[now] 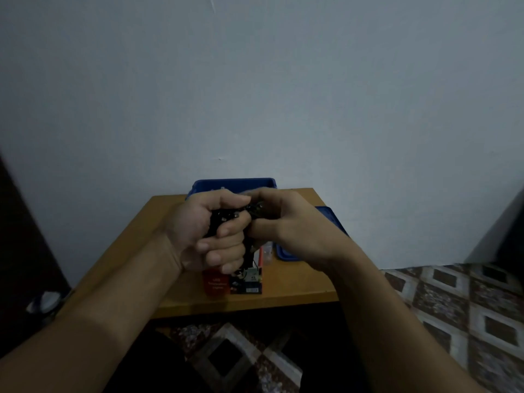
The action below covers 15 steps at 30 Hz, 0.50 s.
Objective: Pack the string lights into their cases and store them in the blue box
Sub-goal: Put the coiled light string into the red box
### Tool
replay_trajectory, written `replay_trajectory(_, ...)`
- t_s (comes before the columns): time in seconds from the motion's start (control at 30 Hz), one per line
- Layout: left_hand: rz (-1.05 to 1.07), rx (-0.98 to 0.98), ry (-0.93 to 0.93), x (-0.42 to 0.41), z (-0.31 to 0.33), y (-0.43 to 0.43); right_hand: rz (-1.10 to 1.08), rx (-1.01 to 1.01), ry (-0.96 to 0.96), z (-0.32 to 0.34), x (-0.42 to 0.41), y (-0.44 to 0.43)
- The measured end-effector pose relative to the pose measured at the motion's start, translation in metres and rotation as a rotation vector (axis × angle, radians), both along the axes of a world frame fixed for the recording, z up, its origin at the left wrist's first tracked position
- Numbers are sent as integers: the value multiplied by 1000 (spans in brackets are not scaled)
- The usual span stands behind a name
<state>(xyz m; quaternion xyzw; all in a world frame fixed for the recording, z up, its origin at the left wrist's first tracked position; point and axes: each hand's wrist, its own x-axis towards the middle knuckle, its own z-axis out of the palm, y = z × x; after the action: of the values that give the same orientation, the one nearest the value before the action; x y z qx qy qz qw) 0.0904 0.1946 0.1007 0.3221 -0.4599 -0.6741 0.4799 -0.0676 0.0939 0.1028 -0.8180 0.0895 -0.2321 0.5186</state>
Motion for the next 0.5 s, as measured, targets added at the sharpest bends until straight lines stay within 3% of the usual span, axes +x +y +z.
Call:
replay_trajectory(0.23,-71,1,45,-1,-4,5,45,-104,5,3,-5,5)
replay_trajectory(0.5,-70,12,0,-7,-5,7,19,-47,-56,-5,-15,8)
